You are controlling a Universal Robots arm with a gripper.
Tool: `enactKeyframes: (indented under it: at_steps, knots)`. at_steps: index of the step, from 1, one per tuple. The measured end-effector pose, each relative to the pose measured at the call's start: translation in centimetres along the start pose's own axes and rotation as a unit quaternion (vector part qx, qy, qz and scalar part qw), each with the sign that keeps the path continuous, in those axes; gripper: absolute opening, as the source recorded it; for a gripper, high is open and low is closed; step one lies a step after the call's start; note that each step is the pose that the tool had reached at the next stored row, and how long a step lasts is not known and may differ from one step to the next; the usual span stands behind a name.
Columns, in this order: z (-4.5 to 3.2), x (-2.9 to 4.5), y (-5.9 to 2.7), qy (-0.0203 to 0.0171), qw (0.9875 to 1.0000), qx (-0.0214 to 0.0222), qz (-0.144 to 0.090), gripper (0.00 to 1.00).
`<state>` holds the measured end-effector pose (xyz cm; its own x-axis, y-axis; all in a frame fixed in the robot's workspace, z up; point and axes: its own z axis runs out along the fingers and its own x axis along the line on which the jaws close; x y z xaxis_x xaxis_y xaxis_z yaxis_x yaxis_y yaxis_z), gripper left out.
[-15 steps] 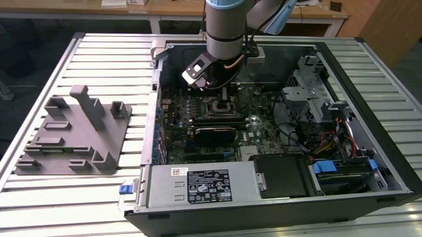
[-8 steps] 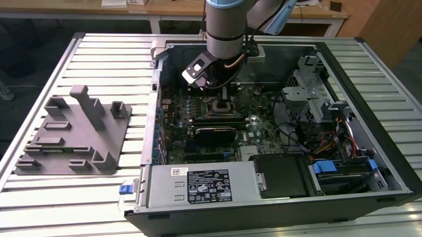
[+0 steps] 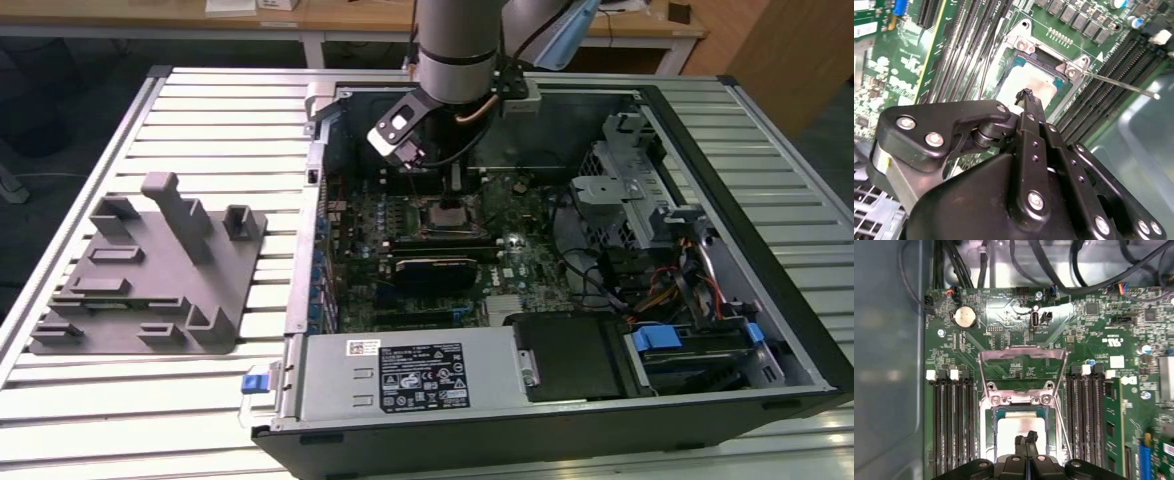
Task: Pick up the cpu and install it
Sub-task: 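Place the cpu into insertion slot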
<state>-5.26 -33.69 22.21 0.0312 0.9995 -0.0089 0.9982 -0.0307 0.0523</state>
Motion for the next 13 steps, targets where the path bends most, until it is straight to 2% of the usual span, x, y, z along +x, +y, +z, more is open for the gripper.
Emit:
enactKeyframes:
  at_steps: [10,13]
  knots:
    - [-2.94,-0.02,0.15,0.0001,1.0000,0.0000,0.000,0.11]
    - [-3.17,-0.02,0.17,0.0001,1.0000,0.0000,0.000,0.11]
